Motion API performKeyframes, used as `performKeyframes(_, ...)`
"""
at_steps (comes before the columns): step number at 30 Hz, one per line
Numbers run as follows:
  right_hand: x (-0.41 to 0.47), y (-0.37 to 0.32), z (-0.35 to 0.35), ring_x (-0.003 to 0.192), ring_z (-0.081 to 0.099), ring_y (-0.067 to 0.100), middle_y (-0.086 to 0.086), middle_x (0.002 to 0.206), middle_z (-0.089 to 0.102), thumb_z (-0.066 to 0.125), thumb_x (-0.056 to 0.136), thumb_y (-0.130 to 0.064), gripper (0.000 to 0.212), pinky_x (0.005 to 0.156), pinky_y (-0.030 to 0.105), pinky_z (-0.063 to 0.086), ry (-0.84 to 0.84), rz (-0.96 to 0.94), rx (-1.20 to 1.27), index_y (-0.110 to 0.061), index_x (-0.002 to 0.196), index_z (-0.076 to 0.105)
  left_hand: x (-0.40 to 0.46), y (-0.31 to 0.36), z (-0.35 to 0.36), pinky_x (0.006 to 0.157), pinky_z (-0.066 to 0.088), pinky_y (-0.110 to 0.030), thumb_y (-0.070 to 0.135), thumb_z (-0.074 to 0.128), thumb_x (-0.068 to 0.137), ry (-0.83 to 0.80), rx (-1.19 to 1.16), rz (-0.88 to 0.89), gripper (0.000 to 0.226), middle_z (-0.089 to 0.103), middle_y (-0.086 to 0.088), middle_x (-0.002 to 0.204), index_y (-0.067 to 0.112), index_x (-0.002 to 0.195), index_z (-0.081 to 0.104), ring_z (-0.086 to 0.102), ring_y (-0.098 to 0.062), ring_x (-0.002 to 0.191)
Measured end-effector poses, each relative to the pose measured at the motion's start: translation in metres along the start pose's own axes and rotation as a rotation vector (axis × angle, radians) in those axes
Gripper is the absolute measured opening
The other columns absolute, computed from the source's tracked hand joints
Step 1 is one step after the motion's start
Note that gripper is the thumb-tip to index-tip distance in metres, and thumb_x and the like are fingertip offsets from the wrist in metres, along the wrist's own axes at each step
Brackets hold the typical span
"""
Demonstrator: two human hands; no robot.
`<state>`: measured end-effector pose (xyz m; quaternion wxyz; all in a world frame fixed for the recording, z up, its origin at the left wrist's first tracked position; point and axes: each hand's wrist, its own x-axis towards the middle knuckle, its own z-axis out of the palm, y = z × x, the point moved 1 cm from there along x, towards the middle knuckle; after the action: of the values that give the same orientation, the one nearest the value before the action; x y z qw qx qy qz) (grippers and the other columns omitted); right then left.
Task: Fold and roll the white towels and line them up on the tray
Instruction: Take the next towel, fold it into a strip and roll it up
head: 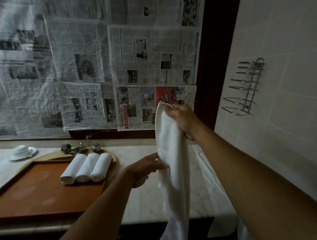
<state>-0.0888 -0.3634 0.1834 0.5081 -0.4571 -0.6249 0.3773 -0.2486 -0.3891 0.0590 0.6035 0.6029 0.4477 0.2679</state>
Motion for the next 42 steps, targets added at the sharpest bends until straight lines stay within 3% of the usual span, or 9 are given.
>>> performKeyframes(4, -0.007, 0.002, -0.005, 0.069, 0.056, 0.018, 0.006, 0.074, 0.058, 0.068, 0.089, -0.039, 0.034, 0.069, 0.028, 0.044, 0.017, -0.017, -0.077, -0.008, 0.075, 0.061, -0.001, -0.009, 0.000, 0.109, 0.034, -0.048, 0.031, 0.075, 0.084, 0.073, 0.037, 0.000, 0.035, 0.071, -0.003, 0.113, 0.018, 0.115, 0.068, 0.064, -0.022, 0.107)
performKeyframes(7, -0.012, 0.011, -0.022, 0.074, 0.053, 0.020, 0.009, 0.081, 0.056, 0.066, 0.091, -0.038, 0.045, 0.071, 0.031, 0.042, 0.105, -0.019, -0.173, 0.006, 0.088, 0.062, -0.010, -0.023, -0.014, 0.067, 0.052, -0.016, 0.024, 0.076, 0.086, 0.004, 0.174, -0.075, 0.032, 0.073, -0.003, 0.101, 0.008, 0.113, 0.070, 0.068, -0.015, 0.090)
performKeyframes(10, -0.019, 0.027, -0.042, 0.079, 0.058, 0.016, 0.000, 0.084, 0.061, 0.061, 0.096, -0.033, 0.021, 0.069, 0.026, 0.044, 0.127, 0.039, -0.241, -0.018, 0.082, 0.065, -0.020, -0.041, -0.031, 0.050, 0.046, -0.010, 0.025, 0.071, 0.091, 0.059, 0.336, -0.145, 0.029, 0.070, -0.001, 0.090, 0.005, 0.113, 0.071, 0.063, -0.008, 0.072)
performKeyframes(17, -0.048, 0.112, -0.089, 0.090, 0.068, 0.033, 0.019, 0.100, 0.068, 0.052, 0.101, -0.022, 0.023, 0.080, 0.045, 0.059, 0.144, 0.288, -0.431, -0.005, 0.103, 0.068, -0.019, -0.059, -0.074, 0.083, 0.058, -0.055, 0.034, 0.069, 0.094, 0.439, 0.115, -0.017, 0.030, 0.069, -0.024, 0.100, 0.005, 0.100, 0.069, 0.066, -0.033, 0.091)
performKeyframes(22, -0.065, 0.161, -0.098, 0.084, 0.065, 0.030, 0.020, 0.100, 0.067, 0.051, 0.101, -0.015, 0.019, 0.070, 0.038, 0.052, 0.140, 0.419, -0.482, -0.003, 0.100, 0.065, -0.006, -0.057, -0.081, 0.064, 0.054, -0.037, 0.037, 0.071, 0.091, 0.400, 0.265, 0.019, 0.028, 0.067, -0.014, 0.082, 0.008, 0.090, 0.072, 0.065, -0.025, 0.077)
performKeyframes(29, -0.030, 0.181, -0.091, 0.064, 0.051, 0.022, 0.012, 0.075, 0.058, 0.056, 0.098, -0.018, 0.024, 0.059, 0.030, 0.036, 0.163, 0.445, -0.583, -0.006, 0.078, 0.063, 0.021, -0.038, -0.119, 0.070, 0.061, -0.040, 0.028, 0.066, 0.096, 0.311, 0.546, 0.017, 0.016, 0.073, -0.015, 0.090, 0.021, 0.085, 0.076, 0.070, -0.025, 0.083)
performKeyframes(32, 0.002, 0.183, -0.080, 0.065, 0.056, 0.026, 0.010, 0.073, 0.058, 0.054, 0.098, -0.019, 0.025, 0.057, 0.028, 0.041, 0.194, 0.435, -0.528, -0.011, 0.075, 0.058, 0.042, -0.024, -0.140, 0.076, 0.058, -0.046, 0.023, 0.065, 0.097, 0.351, 0.597, 0.027, 0.018, 0.071, -0.018, 0.091, 0.009, 0.091, 0.074, 0.065, -0.025, 0.082)
performKeyframes(36, 0.056, 0.186, -0.069, 0.068, 0.070, 0.029, 0.007, 0.083, 0.064, 0.050, 0.101, -0.017, 0.007, 0.049, 0.028, 0.043, 0.276, 0.457, -0.382, -0.018, 0.100, 0.056, 0.086, -0.011, -0.162, 0.065, 0.051, -0.036, 0.019, 0.063, 0.097, 0.458, 0.611, 0.045, 0.022, 0.064, -0.008, 0.074, 0.015, 0.076, 0.069, 0.060, -0.024, 0.072)
performKeyframes(42, 0.158, 0.227, -0.064, 0.073, 0.070, 0.026, 0.011, 0.079, 0.068, 0.050, 0.099, -0.018, 0.012, 0.068, 0.037, 0.058, 0.383, 0.458, -0.296, -0.013, 0.097, 0.061, 0.182, -0.004, -0.191, 0.072, 0.053, -0.039, 0.014, 0.064, 0.096, 0.645, 0.503, 0.087, 0.013, 0.067, -0.015, 0.085, 0.010, 0.087, 0.072, 0.062, -0.029, 0.077)
